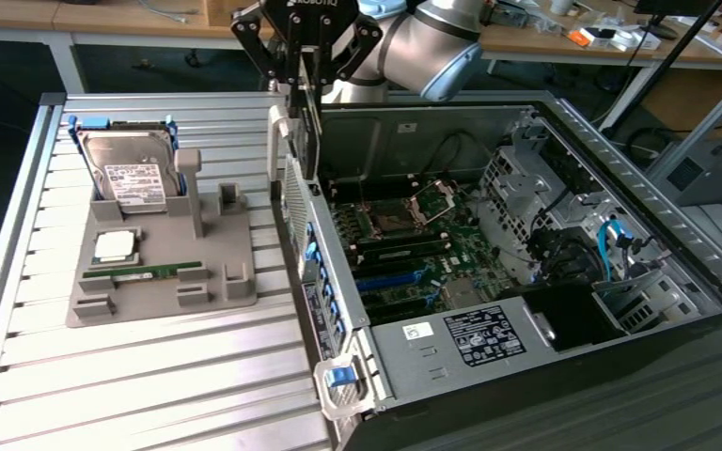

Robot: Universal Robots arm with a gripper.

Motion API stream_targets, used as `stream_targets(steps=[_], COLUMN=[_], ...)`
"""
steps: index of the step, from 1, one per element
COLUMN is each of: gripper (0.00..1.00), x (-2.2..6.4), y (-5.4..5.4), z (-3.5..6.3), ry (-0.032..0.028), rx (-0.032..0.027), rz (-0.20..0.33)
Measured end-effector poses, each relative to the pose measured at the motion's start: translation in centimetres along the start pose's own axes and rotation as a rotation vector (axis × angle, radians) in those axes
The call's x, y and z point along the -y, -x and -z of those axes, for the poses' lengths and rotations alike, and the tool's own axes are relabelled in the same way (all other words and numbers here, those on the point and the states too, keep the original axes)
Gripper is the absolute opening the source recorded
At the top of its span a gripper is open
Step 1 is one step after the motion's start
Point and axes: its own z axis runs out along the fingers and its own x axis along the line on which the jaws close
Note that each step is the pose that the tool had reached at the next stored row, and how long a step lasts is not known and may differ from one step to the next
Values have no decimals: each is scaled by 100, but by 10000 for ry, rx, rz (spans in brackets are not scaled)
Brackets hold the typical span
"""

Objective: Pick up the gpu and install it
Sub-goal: 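Pick up the gpu and move the gpu toward the slot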

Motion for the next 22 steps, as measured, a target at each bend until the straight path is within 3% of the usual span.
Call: stream_targets(steps=[22], gripper=[27], x=[-8], y=[106], z=[-3], ry=[-4], rx=[0], rz=[0])
